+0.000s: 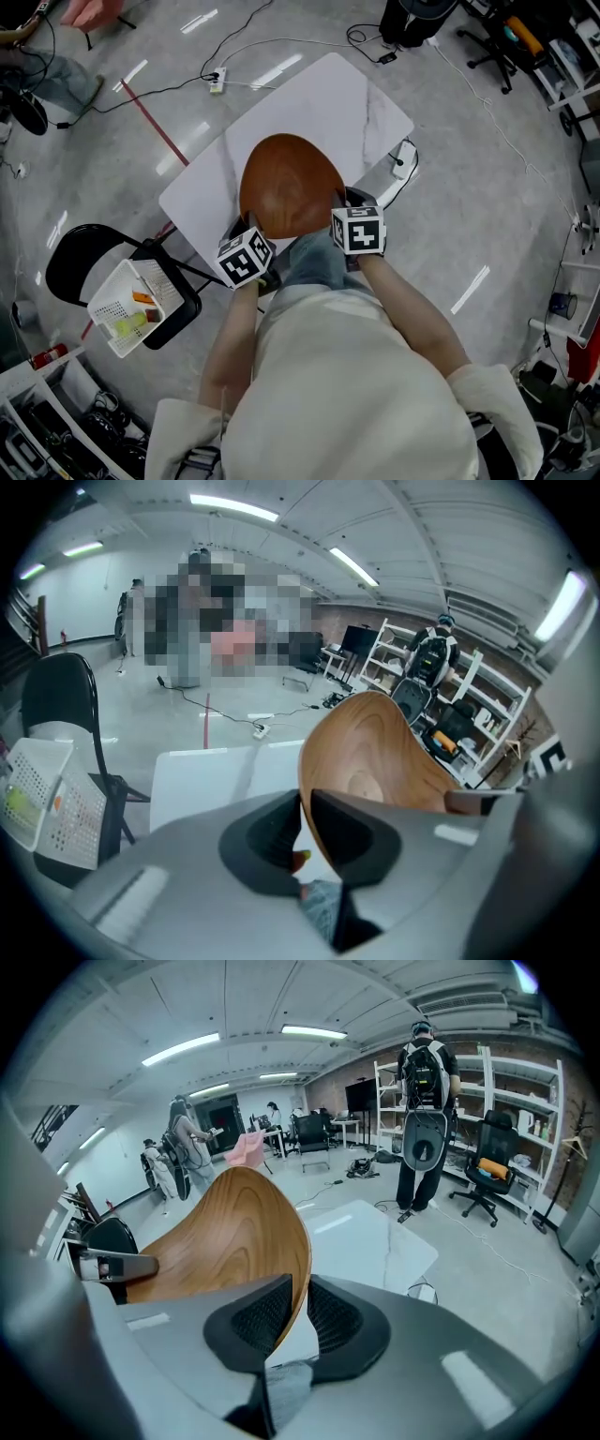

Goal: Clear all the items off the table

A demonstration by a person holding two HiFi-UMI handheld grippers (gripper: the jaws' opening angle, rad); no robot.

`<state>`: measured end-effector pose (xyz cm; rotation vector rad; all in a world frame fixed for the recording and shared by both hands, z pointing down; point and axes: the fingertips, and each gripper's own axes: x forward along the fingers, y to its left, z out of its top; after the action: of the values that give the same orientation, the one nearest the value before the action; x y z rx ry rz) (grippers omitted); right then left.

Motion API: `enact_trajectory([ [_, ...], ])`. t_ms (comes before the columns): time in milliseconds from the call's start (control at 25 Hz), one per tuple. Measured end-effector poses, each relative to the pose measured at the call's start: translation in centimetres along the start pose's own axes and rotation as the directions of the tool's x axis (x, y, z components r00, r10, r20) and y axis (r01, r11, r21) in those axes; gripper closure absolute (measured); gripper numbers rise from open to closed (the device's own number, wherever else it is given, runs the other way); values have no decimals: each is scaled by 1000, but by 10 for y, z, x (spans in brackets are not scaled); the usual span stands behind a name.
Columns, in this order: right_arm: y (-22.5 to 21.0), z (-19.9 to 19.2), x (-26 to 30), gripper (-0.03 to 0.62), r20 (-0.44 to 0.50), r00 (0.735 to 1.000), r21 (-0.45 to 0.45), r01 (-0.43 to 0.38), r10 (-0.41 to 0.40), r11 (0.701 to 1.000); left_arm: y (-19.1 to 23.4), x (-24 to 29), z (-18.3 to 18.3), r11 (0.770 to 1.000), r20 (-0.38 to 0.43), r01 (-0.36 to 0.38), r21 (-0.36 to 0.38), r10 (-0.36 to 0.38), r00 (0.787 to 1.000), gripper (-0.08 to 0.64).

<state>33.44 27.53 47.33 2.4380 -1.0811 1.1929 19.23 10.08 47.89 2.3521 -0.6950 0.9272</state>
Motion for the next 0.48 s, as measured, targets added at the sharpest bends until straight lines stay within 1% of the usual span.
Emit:
enact_trajectory([
  [120, 8, -5, -8, 541, -2, 1000, -12, -11, 11, 1000, 5, -12, -5, 1000, 10, -7, -6, 7, 1000, 520],
  [320, 22, -12, -17, 541, -11, 999, -40, -50, 50, 998, 15, -36, -14, 999, 32, -37, -38, 38, 999, 520],
  [480, 47, -10, -16, 541, -20, 994, -92, -107, 105, 990, 36, -56, -20, 991, 59, -86, -98, 92, 994, 520],
])
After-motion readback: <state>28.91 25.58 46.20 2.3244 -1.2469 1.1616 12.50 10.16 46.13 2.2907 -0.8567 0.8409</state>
